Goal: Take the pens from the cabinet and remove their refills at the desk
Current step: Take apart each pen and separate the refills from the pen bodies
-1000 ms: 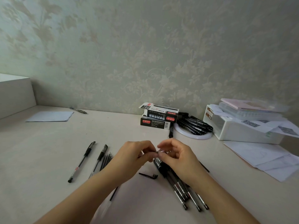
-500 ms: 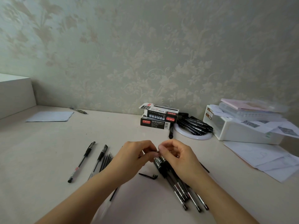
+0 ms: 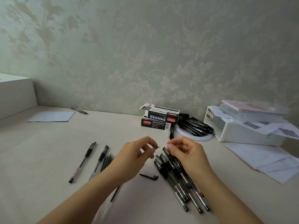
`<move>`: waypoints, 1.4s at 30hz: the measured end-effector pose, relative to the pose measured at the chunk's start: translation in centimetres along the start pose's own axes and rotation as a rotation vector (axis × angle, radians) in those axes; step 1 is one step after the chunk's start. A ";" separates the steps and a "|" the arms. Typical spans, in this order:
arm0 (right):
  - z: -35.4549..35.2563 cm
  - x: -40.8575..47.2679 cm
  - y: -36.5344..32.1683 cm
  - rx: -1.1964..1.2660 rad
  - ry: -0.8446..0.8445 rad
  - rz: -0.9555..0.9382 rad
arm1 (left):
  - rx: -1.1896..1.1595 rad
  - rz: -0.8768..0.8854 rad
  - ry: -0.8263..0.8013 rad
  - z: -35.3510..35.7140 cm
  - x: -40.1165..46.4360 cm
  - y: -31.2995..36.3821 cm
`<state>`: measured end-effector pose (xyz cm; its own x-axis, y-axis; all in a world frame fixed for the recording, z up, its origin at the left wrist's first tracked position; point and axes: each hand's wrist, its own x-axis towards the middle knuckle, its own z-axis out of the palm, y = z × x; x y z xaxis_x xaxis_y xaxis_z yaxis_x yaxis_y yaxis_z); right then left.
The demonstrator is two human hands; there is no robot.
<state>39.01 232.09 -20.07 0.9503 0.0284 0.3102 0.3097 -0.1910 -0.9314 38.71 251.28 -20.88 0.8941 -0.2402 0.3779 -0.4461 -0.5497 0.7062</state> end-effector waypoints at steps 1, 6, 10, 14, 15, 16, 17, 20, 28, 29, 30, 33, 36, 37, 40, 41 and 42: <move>0.0 0.0 0.1 -0.025 -0.012 -0.011 | -0.034 -0.023 0.023 0.0 0.0 -0.1; 0.7 -0.4 0.4 -0.140 -0.159 -0.035 | -0.226 -0.117 0.008 0.1 0.2 -0.3; 0.8 -0.5 0.4 -0.141 -0.181 -0.082 | -0.324 -0.102 -0.064 0.6 0.1 -0.1; 0.7 -0.4 0.5 -0.097 -0.139 -0.049 | -0.396 -0.096 -0.072 0.8 0.0 0.1; 0.8 -0.4 0.6 -0.077 -0.137 -0.037 | -0.385 -0.098 -0.059 0.8 0.0 0.1; 0.8 -0.4 0.6 -0.069 -0.131 -0.031 | -0.360 -0.098 -0.048 0.9 0.0 0.1; 0.8 -0.4 0.7 -0.072 -0.126 -0.028 | -0.338 -0.098 -0.043 0.9 0.1 0.1; 1.0 -0.5 0.9 -0.105 -0.145 -0.015 | -0.330 -0.114 -0.050 1.0 0.0 -0.1; 0.9 -0.3 1.2 -0.202 -0.085 -0.021 | -0.131 -0.156 -0.030 0.9 -0.2 -0.7; 0.9 -0.2 1.3 -0.197 -0.076 -0.023 | -0.127 -0.151 -0.031 0.8 -0.2 -0.7; 0.9 -0.2 1.3 -0.186 -0.074 -0.022 | -0.129 -0.142 -0.031 0.8 -0.2 -0.7; 1.0 -0.3 1.2 -0.166 -0.105 -0.015 | -0.129 -0.095 -0.036 0.9 -0.1 -0.6; 1.0 -0.3 1.2 -0.165 -0.120 0.006 | -0.112 -0.061 -0.047 1.0 0.0 -0.5; 1.0 -0.2 1.2 -0.148 -0.118 0.017 | -0.110 -0.055 -0.046 1.0 0.0 -0.5; 0.7 -0.1 0.9 -0.085 -0.090 0.039 | -0.103 -0.054 -0.030 1.0 0.0 -0.5; 0.5 0.0 0.9 -0.062 -0.071 0.050 | -0.102 -0.059 -0.025 1.0 0.0 -0.4; 0.3 0.1 0.8 -0.038 -0.046 0.069 | -0.100 -0.068 -0.020 0.9 0.0 -0.4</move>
<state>39.38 232.22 -20.83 0.9702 0.0586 0.2352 0.2424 -0.2313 -0.9422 38.91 250.80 -21.71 0.9227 -0.2212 0.3158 -0.3849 -0.4826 0.7867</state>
